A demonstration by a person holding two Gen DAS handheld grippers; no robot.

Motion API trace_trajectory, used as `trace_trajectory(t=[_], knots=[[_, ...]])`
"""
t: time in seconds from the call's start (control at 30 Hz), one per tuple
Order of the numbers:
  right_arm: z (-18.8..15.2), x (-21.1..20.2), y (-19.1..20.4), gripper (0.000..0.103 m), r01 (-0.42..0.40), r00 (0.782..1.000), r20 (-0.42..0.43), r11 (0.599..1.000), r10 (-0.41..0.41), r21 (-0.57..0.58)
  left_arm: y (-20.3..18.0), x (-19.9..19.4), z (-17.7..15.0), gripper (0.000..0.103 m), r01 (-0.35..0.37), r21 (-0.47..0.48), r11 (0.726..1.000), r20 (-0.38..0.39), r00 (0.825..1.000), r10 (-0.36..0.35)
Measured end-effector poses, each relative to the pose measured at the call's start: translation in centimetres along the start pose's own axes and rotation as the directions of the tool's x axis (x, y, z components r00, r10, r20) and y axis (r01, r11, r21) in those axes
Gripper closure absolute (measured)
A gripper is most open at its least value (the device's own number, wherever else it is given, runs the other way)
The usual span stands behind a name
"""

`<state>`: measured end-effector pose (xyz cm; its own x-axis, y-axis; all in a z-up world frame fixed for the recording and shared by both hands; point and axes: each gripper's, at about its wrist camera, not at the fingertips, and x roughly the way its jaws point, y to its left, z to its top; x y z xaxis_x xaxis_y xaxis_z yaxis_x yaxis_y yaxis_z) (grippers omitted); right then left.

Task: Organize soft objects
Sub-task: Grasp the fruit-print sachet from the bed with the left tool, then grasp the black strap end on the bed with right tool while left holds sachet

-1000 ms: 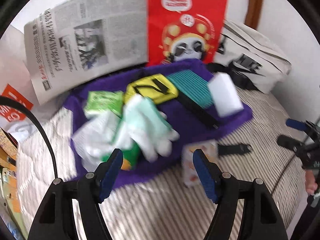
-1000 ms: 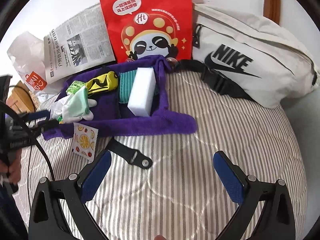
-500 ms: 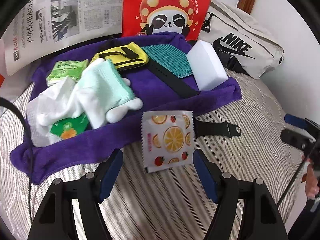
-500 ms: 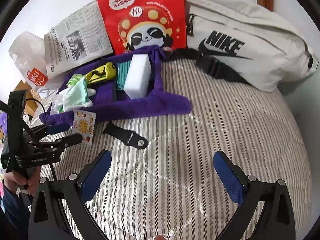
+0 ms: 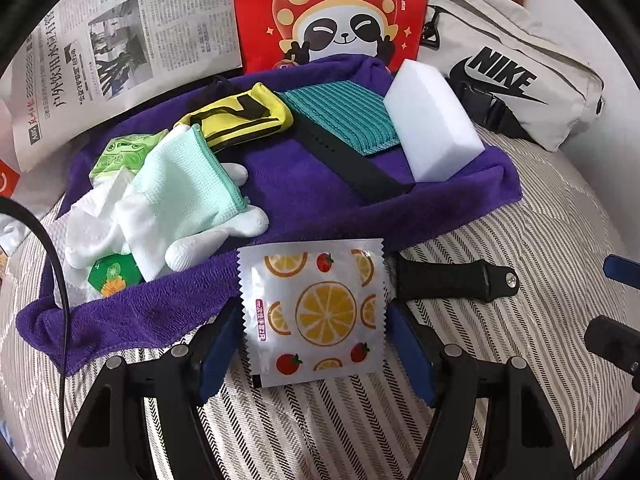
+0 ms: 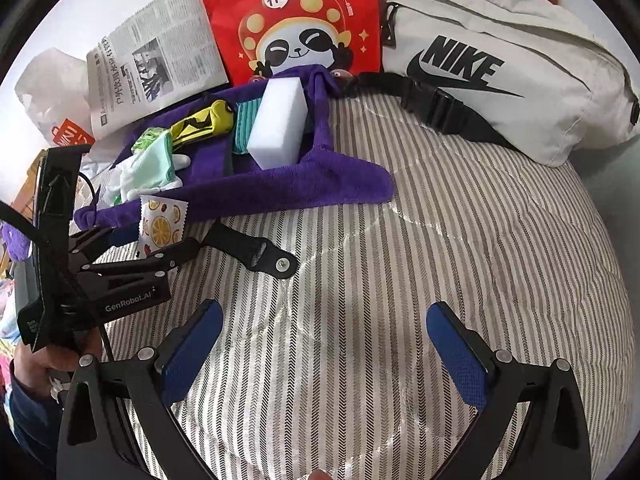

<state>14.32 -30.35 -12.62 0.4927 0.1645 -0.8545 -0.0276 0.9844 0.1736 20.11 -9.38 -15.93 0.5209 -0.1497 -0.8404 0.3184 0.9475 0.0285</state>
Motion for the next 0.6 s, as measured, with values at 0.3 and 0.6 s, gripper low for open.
trace_trajectory(t=[0.3, 0.6], knots=[[-0.2, 0.5, 0.2, 0.002, 0.009, 1.0, -0.021, 1.0, -0.009, -0.004, 1.4, -1.0, -0.4, 0.077, 0.105, -0.023, 0.994, 0.017, 0.994, -0.104], [-0.2, 0.8, 1.0, 0.002, 0.024, 0.999, -0.037, 0.999, -0.025, -0.024, 2.4, -1.6, -0.8, 0.098, 0.216, -0.044, 0.975, 0.024, 0.976, -0.215]])
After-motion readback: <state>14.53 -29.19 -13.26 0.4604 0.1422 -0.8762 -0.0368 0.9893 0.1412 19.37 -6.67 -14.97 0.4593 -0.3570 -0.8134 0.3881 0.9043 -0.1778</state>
